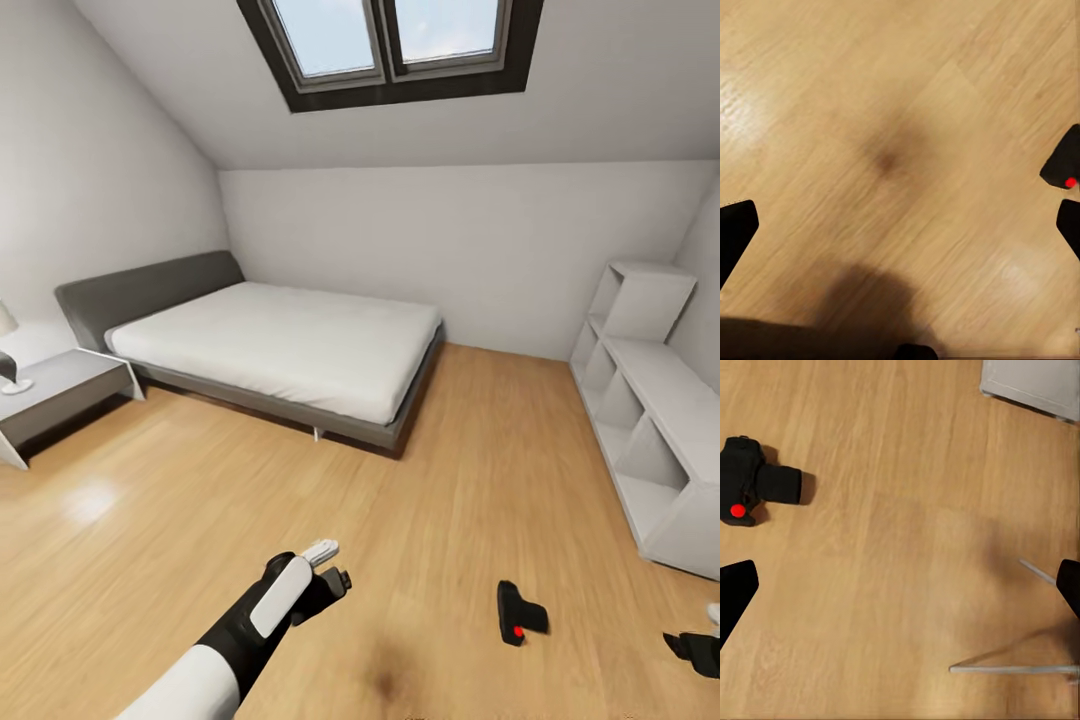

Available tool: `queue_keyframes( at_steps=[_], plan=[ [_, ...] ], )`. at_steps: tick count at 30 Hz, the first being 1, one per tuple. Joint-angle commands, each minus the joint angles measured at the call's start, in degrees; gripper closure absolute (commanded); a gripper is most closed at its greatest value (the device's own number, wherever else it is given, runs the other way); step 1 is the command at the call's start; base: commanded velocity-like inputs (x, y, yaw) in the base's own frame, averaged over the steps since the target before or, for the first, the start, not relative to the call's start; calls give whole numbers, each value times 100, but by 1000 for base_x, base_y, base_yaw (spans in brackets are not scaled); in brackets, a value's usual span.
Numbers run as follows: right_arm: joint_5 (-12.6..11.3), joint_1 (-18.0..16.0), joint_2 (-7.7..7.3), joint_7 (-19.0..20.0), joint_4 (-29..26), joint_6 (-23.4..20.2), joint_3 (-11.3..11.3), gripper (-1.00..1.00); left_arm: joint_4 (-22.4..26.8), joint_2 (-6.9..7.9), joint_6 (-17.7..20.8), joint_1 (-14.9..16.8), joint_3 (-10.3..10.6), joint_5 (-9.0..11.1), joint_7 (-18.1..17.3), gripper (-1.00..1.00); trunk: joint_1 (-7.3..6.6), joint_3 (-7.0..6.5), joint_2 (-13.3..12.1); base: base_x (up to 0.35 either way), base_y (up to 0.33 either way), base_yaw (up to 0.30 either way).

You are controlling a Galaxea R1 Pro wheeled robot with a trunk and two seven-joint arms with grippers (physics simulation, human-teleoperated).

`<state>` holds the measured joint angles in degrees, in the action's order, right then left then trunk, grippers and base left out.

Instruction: Attach the digital camera to the camera tripod in the bedroom.

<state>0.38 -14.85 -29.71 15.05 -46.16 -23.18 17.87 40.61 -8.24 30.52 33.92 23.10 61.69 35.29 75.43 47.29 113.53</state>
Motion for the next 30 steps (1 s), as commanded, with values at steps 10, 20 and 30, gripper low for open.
queue_keyframes(
  at_steps=[10, 20, 30],
  plan=[
    [27, 7, 23, 34, 15, 144, 5, -100, 2, 25, -157, -215, 357, -386, -8, -100, -1, 20, 3, 28, 111, -257],
    [68, 8, 26, 106, 19, 170, 6, -100, -1, 32, -196, -243, 425, -453, -20, -100, -1, 41, 3, 93, 295, -257],
    [166, 19, 28, 233, 25, 168, 4, -100, -59, 33, -204, -246, 423, -460, -23, -100, -1, 64, 3, 109, 314, -257]
  ],
)
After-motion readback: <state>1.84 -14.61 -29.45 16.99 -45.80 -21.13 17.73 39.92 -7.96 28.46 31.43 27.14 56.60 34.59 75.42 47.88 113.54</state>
